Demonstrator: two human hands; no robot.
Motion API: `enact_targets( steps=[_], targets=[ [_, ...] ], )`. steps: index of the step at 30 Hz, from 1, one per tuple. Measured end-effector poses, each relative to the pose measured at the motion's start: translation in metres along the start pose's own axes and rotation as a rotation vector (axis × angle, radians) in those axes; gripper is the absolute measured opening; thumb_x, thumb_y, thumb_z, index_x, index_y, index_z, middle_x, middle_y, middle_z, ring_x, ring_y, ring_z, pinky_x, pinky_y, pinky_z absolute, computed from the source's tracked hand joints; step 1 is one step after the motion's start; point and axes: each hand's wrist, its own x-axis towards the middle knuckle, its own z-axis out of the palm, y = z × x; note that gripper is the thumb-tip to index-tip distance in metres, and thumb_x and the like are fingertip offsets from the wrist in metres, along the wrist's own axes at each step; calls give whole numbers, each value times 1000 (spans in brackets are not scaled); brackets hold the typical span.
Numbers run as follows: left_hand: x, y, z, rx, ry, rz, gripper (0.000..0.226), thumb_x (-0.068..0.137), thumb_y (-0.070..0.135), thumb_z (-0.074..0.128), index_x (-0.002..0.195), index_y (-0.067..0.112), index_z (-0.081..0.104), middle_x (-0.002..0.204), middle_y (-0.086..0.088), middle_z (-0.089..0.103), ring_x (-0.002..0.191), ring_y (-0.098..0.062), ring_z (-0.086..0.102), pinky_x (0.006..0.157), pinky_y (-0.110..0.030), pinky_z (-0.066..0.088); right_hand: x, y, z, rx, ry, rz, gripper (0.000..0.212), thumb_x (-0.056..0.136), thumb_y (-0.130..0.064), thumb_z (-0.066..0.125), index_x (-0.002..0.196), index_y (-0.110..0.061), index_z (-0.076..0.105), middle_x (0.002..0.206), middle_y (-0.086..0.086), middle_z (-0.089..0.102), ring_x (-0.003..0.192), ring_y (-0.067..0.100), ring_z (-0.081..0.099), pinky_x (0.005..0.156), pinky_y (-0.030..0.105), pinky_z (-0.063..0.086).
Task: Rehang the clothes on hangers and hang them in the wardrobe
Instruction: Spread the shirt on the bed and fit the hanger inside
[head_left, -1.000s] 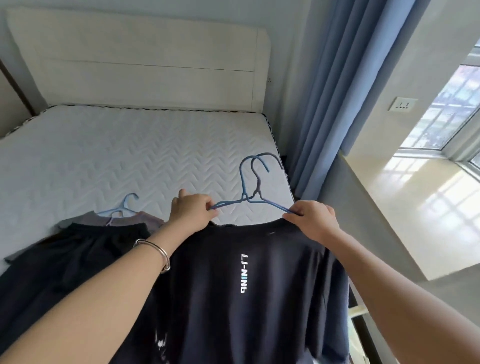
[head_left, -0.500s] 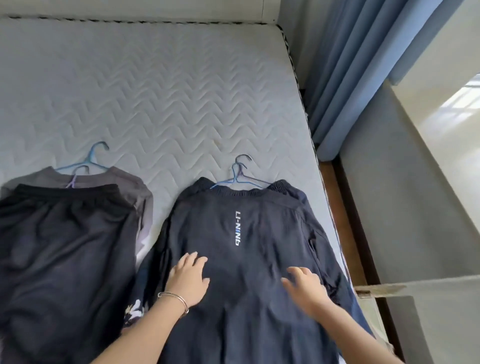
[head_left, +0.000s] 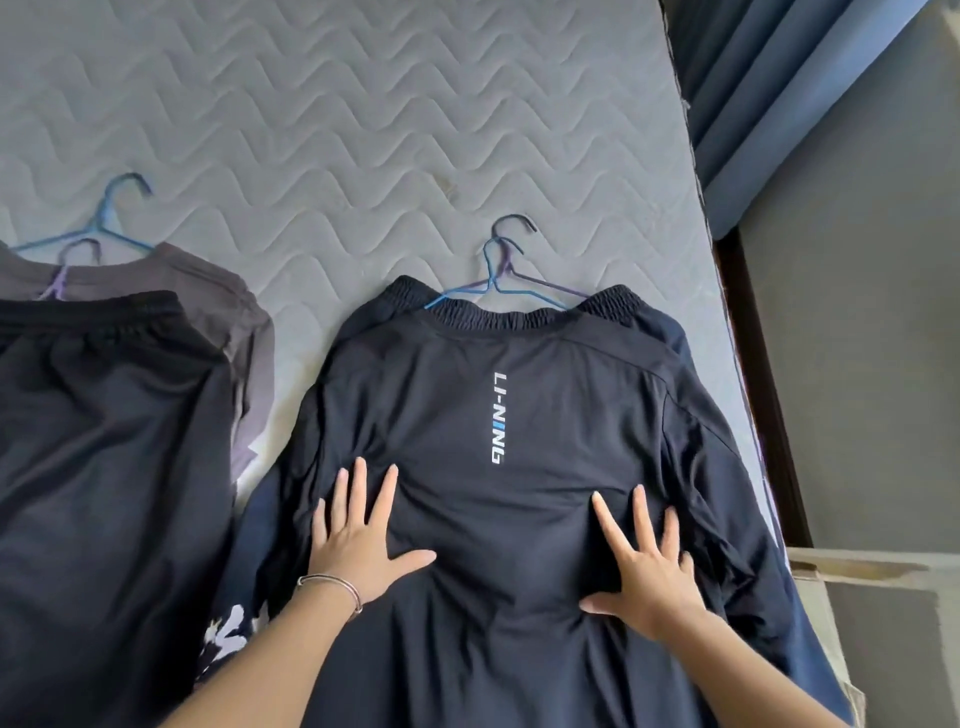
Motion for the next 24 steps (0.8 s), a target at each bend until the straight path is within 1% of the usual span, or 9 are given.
enact_targets(
  steps=[2,5,7,10,12,16,20,22,24],
  targets=[
    [9,-4,8,0,38,19,134,26,98,-8,138,25,-26,147,0,-32,144,-22,-15,115,-48,4,9,1,-1,-2,-6,1,118,72,-54,68,123,-41,-39,147,1,-42,140,41,-23,112,57,16],
    [10,-8,7,-64,380,54,93,70,84,13,129,23,50,134,-7,52,116,-31,48,88,-49,45,13,1,0,-25,-17,7,119,72,-53,68,120,-42,-41,146,2,-43,140,43,-22,112,58,17],
    [12,-16,-3,-234,579,-16,56,87,57,33,108,14,63,113,-9,63,96,-37,59,77,-47,48,13,0,1,-24,-13,9,119,73,-53,68,119,-42,-42,147,2,-43,140,43,-22,112,57,18],
    [19,-34,-16,-590,735,-355,30,89,10,52,118,2,56,125,-22,51,109,-46,50,91,-53,42,13,-2,0,-23,3,13,119,73,-53,68,120,-41,-41,148,2,-41,140,42,-20,112,55,19],
    [17,-41,-24,-846,668,-392,36,91,4,48,126,0,48,125,-22,49,114,-42,49,101,-45,37,11,-4,-1,-22,9,16,120,72,-53,68,120,-42,-41,149,2,-39,141,42,-18,112,55,21],
    [9,-35,-48,-1119,460,-395,44,96,35,40,131,9,45,107,-8,55,108,-29,55,86,-31,39,8,-7,-2,-9,26,21,122,69,-53,71,124,-44,-38,150,1,-37,142,40,-16,111,55,22],
    [6,-48,-63,-1542,24,-417,27,93,39,47,88,17,61,70,0,51,36,-6,47,38,-16,36,7,-11,-2,-7,32,34,119,70,-50,73,136,-48,-26,152,1,-34,143,39,-14,111,54,24],
    [2,-56,-66,-1502,-266,-334,22,89,34,56,86,15,68,75,-4,63,52,-11,57,51,-20,45,7,-13,-2,-10,27,47,119,70,-50,73,137,-48,-26,152,1,-34,143,39,-14,110,54,24],
    [4,-69,-70,-1670,-301,-259,27,86,25,58,105,9,68,105,-9,70,89,-18,67,83,-28,53,9,-13,-2,-15,32,52,120,69,-50,73,137,-47,-26,151,1,-34,143,39,-14,110,53,25]
  ],
)
